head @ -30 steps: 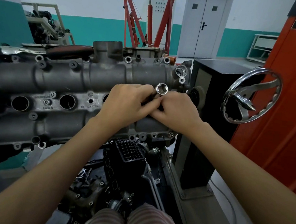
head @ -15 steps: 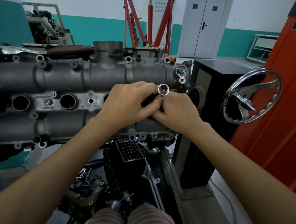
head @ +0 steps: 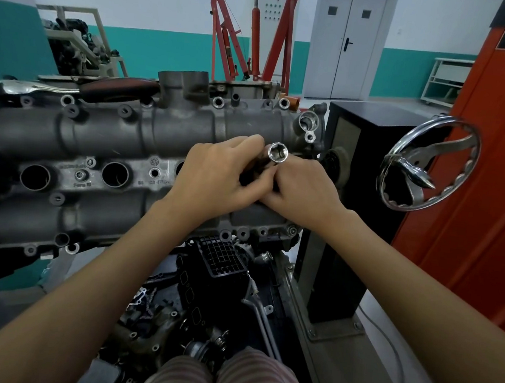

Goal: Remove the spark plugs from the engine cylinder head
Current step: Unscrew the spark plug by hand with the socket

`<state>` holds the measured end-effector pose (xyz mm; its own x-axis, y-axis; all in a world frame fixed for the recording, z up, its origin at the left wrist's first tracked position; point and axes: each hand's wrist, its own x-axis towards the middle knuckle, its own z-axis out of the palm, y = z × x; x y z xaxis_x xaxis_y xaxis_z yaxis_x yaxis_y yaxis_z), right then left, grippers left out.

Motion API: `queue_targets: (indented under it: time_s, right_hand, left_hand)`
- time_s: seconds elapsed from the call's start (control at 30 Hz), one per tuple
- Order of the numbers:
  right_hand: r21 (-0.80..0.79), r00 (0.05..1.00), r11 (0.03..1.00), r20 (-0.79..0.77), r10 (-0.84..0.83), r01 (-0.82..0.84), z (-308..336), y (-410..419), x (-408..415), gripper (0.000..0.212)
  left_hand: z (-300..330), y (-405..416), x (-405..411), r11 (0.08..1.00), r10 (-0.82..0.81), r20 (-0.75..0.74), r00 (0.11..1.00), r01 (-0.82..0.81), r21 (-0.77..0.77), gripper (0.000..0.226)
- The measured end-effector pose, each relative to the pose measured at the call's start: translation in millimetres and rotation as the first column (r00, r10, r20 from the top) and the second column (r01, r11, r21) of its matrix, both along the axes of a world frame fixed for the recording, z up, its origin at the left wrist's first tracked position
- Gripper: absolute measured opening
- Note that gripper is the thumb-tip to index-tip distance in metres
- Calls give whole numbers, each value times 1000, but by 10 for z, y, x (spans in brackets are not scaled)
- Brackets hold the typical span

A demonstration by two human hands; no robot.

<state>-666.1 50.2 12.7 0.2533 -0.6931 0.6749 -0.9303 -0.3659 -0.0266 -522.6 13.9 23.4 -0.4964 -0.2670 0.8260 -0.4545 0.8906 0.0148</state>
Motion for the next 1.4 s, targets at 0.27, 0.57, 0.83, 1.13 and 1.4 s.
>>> queue_targets:
  time_s: [0.27, 0.57, 0.83, 1.13, 1.4]
  right_hand:
    - [-22, 999, 999, 18, -36, 36, 4, -19, -7, 46]
    - [-30, 1000, 1000, 5, 6, -6, -4, 1, -4, 40]
    - [-18, 1000, 1000, 13, -24, 24, -13, -30, -14, 31]
    - [-26, 1000, 1000, -8, -3, 2, 13, 11, 2, 45]
    - [7, 999, 999, -2, -38, 38, -5, -39, -23, 37]
  left_hand:
    - [-19, -39, 7, 998, 16, -16, 1000, -17, -57, 45]
    - [-9, -1, -9, 1000, 12, 10, 1000, -11, -25, 33]
    - [-10, -31, 1, 998, 41, 17, 999, -40, -56, 40]
    - [-9, -13, -5, 999, 45, 16, 999, -45, -9, 43]
    - [-11, -39, -8, 998, 56, 26, 998, -54, -40, 41]
